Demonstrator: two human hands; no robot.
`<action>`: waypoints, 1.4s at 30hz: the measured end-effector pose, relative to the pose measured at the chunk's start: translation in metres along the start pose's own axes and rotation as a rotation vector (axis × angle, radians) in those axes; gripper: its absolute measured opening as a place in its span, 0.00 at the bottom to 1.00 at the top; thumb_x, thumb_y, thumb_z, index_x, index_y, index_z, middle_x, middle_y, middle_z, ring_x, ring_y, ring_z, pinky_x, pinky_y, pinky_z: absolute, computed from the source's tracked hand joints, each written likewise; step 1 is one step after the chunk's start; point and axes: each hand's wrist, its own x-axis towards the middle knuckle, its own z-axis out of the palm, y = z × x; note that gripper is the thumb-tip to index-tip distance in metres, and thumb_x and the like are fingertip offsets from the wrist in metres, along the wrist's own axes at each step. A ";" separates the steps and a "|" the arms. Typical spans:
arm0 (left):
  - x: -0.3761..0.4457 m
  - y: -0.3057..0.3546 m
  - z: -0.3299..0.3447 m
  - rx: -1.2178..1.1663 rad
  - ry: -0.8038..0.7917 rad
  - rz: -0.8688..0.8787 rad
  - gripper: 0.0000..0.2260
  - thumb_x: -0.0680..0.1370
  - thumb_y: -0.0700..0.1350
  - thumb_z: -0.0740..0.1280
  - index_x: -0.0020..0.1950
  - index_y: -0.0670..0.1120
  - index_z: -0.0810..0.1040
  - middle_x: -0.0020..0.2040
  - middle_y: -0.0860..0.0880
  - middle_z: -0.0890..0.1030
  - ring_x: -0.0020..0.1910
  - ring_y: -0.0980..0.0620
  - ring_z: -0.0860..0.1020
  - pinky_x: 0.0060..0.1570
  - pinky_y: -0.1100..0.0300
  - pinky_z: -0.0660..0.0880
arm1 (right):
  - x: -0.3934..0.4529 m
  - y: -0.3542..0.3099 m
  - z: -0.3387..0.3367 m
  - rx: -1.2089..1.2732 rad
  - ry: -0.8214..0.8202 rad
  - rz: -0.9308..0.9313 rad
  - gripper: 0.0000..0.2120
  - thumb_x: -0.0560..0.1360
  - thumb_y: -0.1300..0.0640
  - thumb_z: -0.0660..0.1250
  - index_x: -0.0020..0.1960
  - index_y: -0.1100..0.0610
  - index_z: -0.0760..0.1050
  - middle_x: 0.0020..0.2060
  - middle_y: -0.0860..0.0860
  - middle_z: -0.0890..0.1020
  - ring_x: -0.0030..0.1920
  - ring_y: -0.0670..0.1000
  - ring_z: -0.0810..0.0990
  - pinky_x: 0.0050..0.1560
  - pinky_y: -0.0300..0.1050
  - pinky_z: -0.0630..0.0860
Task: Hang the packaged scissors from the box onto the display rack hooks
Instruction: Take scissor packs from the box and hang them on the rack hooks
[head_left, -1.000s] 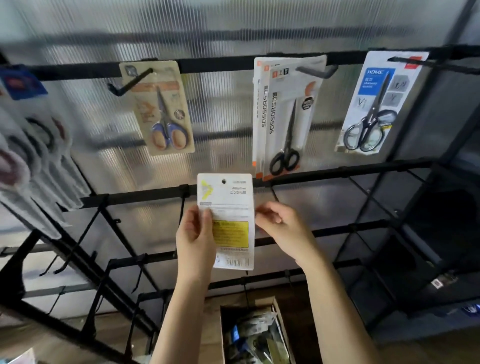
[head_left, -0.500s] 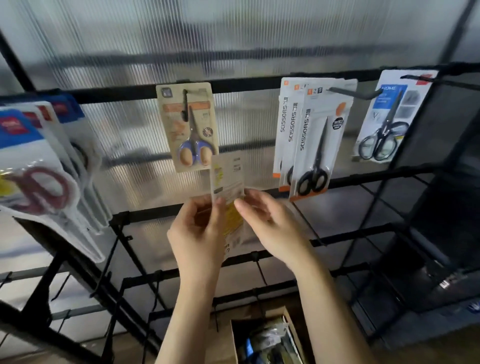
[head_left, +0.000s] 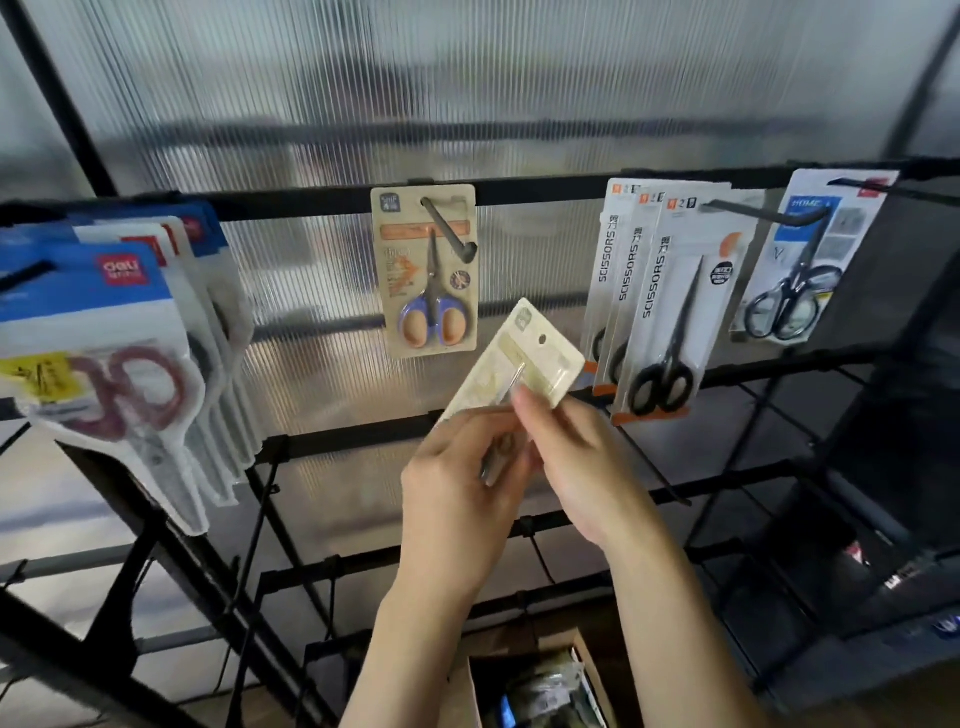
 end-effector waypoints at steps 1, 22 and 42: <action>0.001 -0.001 0.000 -0.004 -0.021 0.018 0.07 0.72 0.42 0.71 0.50 0.45 0.81 0.46 0.54 0.82 0.44 0.57 0.79 0.43 0.63 0.76 | 0.001 0.001 -0.001 -0.007 0.034 0.006 0.12 0.78 0.45 0.60 0.50 0.48 0.80 0.47 0.46 0.84 0.51 0.44 0.82 0.55 0.49 0.78; 0.023 -0.002 -0.061 -0.180 0.205 -0.194 0.05 0.77 0.45 0.64 0.47 0.52 0.79 0.39 0.57 0.82 0.38 0.55 0.81 0.39 0.57 0.79 | 0.000 -0.068 0.001 0.138 0.104 -0.377 0.17 0.69 0.36 0.69 0.49 0.47 0.81 0.47 0.69 0.75 0.42 0.59 0.74 0.50 0.59 0.71; 0.019 -0.009 -0.072 -0.074 0.191 -0.177 0.04 0.77 0.40 0.66 0.46 0.46 0.80 0.37 0.57 0.81 0.38 0.59 0.80 0.38 0.70 0.76 | 0.040 -0.046 0.020 0.017 0.144 -0.244 0.24 0.72 0.41 0.65 0.49 0.64 0.74 0.42 0.65 0.79 0.38 0.58 0.74 0.41 0.52 0.71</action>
